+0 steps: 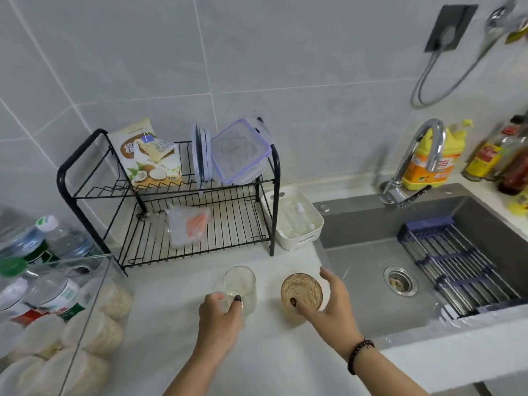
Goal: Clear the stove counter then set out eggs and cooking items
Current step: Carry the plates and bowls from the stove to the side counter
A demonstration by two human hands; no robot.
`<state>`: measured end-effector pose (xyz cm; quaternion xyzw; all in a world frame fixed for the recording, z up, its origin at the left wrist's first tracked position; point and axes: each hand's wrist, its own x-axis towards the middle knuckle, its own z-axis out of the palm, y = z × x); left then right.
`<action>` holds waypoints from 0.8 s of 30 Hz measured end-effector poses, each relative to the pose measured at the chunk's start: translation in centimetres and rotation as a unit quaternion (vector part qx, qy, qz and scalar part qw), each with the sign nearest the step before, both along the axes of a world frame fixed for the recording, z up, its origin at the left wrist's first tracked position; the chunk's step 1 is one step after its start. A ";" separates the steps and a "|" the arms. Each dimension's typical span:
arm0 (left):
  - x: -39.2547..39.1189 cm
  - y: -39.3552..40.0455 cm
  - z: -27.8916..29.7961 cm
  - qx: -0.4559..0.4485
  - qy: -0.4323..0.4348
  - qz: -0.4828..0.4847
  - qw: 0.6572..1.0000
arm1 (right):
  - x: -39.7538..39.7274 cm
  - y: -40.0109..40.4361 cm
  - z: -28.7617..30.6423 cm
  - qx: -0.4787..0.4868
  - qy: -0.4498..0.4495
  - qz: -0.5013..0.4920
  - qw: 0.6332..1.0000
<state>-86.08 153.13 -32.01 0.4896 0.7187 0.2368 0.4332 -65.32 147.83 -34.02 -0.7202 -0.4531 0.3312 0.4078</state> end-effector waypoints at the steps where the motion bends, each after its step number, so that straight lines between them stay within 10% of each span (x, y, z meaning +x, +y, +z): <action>1: -0.5 0.2 0.3 0.004 0.009 -0.011 1.000 | -0.4 -0.4 0.4 0.008 -0.001 -0.020 1.000; 10: -0.8 -0.3 3.7 0.138 -0.052 -0.200 0.969 | -2.6 -5.1 4.2 0.067 -0.056 -0.218 0.972; 24: 13.6 -9.4 6.5 0.098 -0.114 -0.439 0.885 | 4.0 -21.5 6.0 0.076 -0.016 -0.451 0.889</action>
